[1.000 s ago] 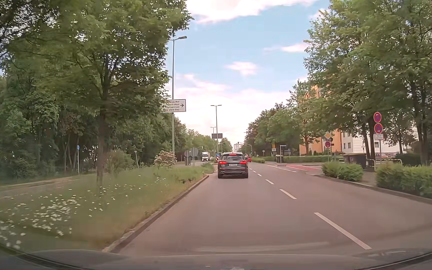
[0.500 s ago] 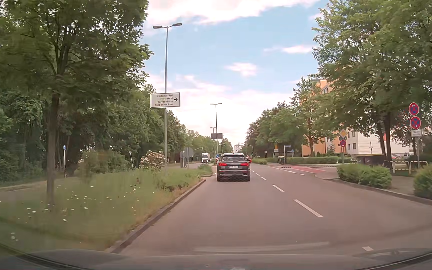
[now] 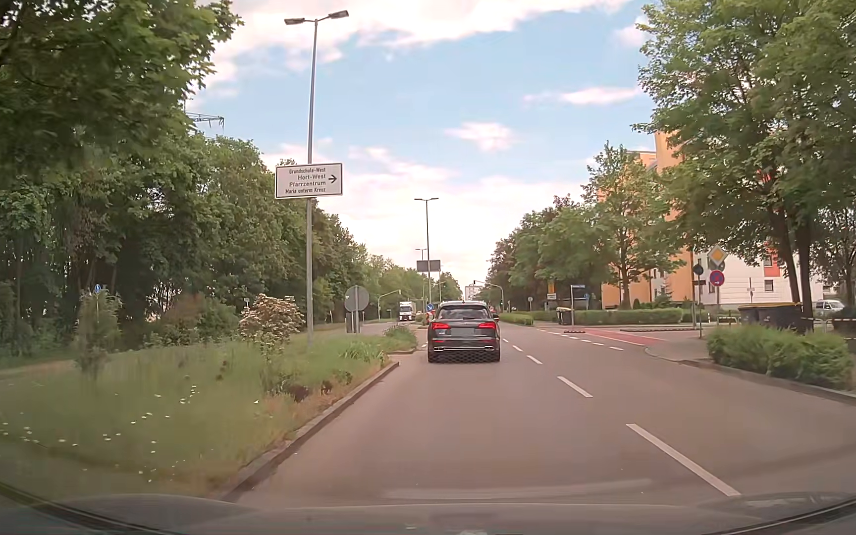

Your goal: Follow the waypoints while adhering to traffic rules and regulations

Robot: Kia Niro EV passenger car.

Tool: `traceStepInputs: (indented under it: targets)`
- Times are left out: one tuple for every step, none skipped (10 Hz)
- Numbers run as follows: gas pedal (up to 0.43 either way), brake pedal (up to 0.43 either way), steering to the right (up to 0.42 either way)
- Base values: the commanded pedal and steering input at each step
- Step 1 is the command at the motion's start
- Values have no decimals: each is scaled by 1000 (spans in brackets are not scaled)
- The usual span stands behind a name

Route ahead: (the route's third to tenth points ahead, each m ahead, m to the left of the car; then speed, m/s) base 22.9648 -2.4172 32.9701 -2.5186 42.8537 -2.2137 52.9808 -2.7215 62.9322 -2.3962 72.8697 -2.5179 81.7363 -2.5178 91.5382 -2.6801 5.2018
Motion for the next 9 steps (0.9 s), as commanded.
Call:
traceStepInputs:
  targets:
    - [0,152,-3]
    - [0,152,-3]
    - [0,152,-2]
    - [0,146,0]
    - [0,128,2]
    - [0,116,2]
    - [0,116,2]
    - [0,110,4]
    - [0,91,4]
